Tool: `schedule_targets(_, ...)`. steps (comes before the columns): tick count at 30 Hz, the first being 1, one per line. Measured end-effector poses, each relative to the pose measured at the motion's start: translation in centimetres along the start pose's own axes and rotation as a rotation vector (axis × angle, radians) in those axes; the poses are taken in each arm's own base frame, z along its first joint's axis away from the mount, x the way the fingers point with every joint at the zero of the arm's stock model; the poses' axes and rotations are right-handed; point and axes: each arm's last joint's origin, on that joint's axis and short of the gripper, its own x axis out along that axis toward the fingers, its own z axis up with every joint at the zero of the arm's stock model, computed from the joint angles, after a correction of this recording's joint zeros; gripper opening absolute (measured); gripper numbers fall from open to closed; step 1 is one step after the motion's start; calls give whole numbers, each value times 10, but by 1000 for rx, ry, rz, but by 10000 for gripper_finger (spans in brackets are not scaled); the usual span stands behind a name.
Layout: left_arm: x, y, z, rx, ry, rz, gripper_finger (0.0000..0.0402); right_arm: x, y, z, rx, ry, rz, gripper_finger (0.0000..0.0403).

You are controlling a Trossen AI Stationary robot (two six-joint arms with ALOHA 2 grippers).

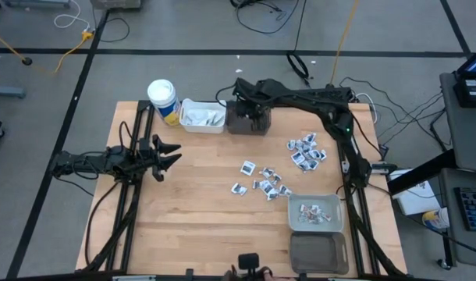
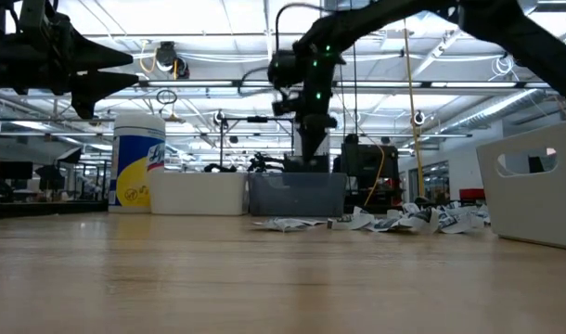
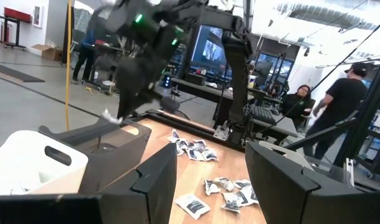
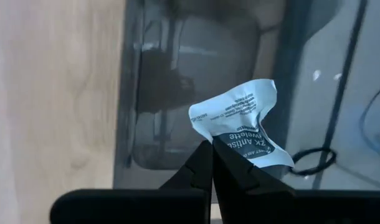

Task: Pick & Place First Aid Supplies
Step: Put the gray towelette pack into the top black bin

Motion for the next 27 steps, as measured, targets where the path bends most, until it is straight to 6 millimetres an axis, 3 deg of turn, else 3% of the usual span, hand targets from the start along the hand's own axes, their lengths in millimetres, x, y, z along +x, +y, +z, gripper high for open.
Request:
schedule_targets(9,0,0,0,0,0,1,196,45,-1,-2,21,81,52,0)
schedule_targets(17,0,0,0,0,0,0,196,49,-2,-3,43,89,53,3)
schedule_targets(21,0,0,0,0,0,1,196,49,-4,-4,57,90,52,35)
schedule_targets(27,0,0,0,0,0,0,196,49,-5,-5,43,100,36,119)
